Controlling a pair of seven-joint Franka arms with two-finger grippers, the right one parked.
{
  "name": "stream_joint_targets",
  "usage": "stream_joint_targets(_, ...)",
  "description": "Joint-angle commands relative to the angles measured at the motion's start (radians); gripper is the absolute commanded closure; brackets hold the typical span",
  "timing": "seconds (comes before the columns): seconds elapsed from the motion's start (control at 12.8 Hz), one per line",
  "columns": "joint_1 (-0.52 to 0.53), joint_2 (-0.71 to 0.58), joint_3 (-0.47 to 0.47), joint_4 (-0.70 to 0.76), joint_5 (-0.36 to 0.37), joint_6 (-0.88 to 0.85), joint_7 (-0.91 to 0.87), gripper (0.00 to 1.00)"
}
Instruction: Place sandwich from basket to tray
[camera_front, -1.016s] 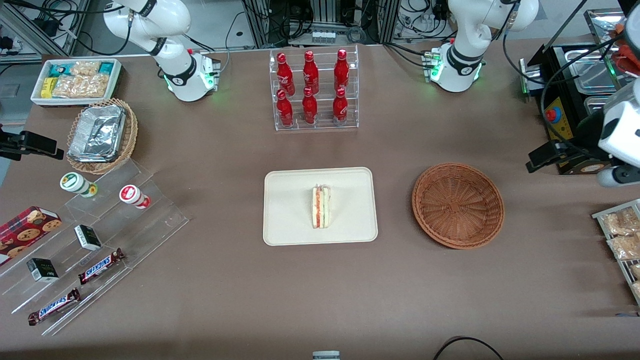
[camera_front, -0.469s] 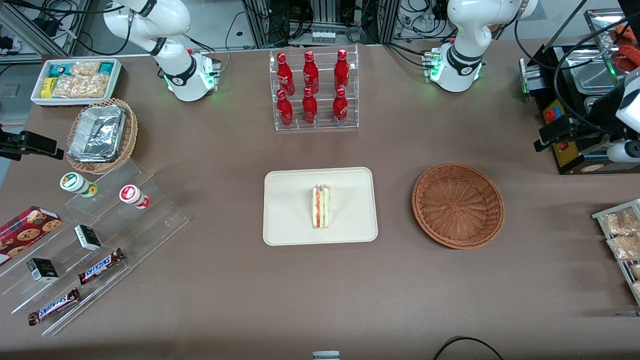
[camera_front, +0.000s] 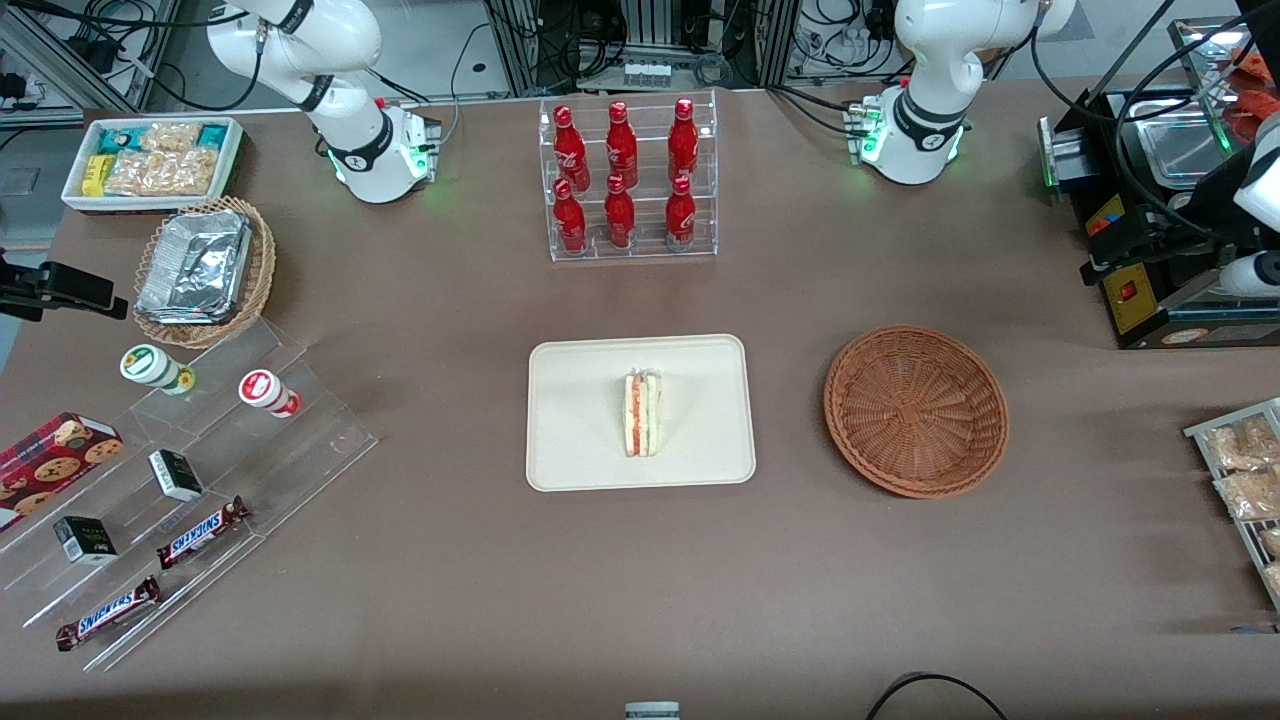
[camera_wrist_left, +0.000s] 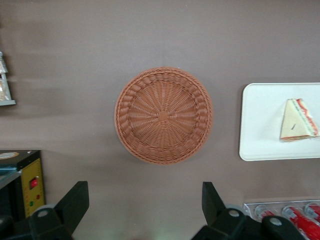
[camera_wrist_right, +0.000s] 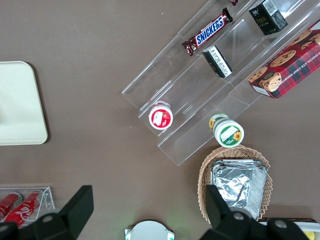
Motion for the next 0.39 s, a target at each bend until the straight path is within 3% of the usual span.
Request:
stream_joint_targets(0.0, 0.005, -0.019, -0.014, 0.001, 0.042, -0.012, 0.025, 0.0)
stream_joint_targets(0.31, 0.005, -0.026, -0.014, 0.003, 0.084, -0.033, 0.061, 0.0)
